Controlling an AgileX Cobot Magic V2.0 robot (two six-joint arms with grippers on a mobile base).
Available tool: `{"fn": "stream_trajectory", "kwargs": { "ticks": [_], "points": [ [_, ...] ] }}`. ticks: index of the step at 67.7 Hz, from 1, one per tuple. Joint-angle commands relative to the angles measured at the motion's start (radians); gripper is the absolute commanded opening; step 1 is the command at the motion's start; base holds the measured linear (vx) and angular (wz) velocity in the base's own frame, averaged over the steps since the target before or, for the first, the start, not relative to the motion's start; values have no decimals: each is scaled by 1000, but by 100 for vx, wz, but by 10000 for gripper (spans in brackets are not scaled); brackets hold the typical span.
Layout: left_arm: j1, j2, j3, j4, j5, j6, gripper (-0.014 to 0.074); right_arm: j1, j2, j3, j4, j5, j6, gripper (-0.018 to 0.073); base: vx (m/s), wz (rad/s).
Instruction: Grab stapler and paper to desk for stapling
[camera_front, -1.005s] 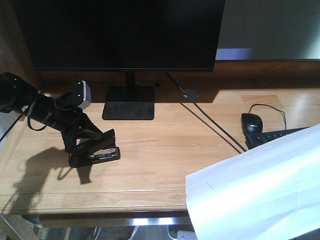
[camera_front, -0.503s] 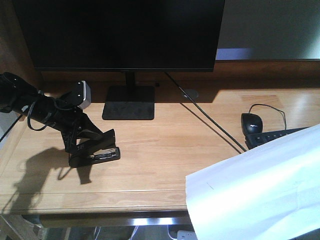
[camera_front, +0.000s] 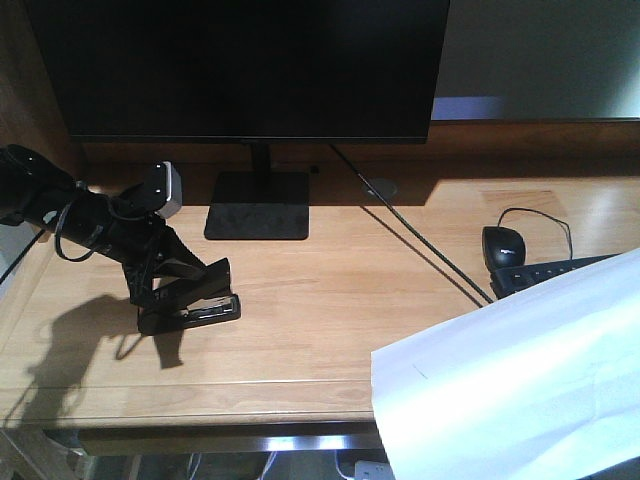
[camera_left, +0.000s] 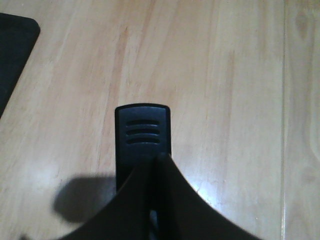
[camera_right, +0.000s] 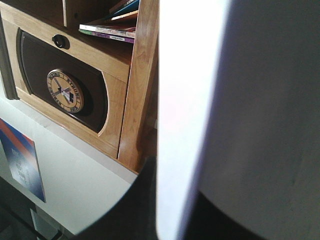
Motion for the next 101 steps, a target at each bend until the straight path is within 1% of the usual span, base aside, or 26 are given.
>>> {"fn": "stream_trajectory", "kwargs": {
  "ticks": [1,12,20,26,31,36,43,45,46,54,59,63,66,72,84,93,97,101],
  "points": [
    [-4,-56,-30,-49,23,-11,-7,0,8,-29,11,-61,-11,-5,0,0],
    [-4,-56,-30,-49,23,-11,-7,0,8,-29,11,-56,-18,-5,0,0],
    [-4,-56,-30,-49,23,-11,-7,0,8,-30,32,-39,-22,-5,0,0],
    [-4,-56,-30,-49,23,-11,-7,0,8,-32,13,-77,-30,-5,0,0],
    [-4,-56,-30,-49,23,-11,-7,0,15,-36,-55,-123,-68,-5,0,0],
    [-4,-56,-30,-49,23,-11,-7,0,34,-60,-192,-125,-79,-5,0,0],
    [-4,-56,-30,-49,23,-11,-7,0,89,-126,-380,-123,-46,-5,0,0],
    [-4,-56,-30,-49,23,-11,-7,0,104,-143,-417,-122,-31,-5,0,0],
    [-4,-56,-30,-49,23,-11,-7,0,114,-162,-455,-122,-26,-5,0,0],
    [-4,-56,-30,-49,23,-11,-7,0,222,-266,-648,-122,9,-5,0,0],
    [-4,-56,-30,-49,23,-11,-7,0,293,-323,-747,-122,20,-5,0,0],
    [-4,-56,-30,-49,23,-11,-7,0,348,-361,-800,-122,18,-5,0,0],
    [-4,-56,-30,-49,23,-11,-7,0,386,-385,-817,-122,12,-5,0,0],
    [-4,-56,-30,-49,23,-11,-7,0,457,-424,-820,-128,-14,-5,0,0],
    [-4,-56,-30,-49,23,-11,-7,0,593,-490,-834,-181,-107,-5,0,0],
    [-4,-56,-30,-49,23,-11,-7,0,693,-533,-832,-202,-118,-5,0,0],
    [-4,-56,-30,-49,23,-11,-7,11,741,-555,-829,-204,-134,-5,0,0],
    [-4,-56,-30,-49,23,-11,-7,41,792,-580,-824,-193,-158,-5,0,0]
  ]
}}
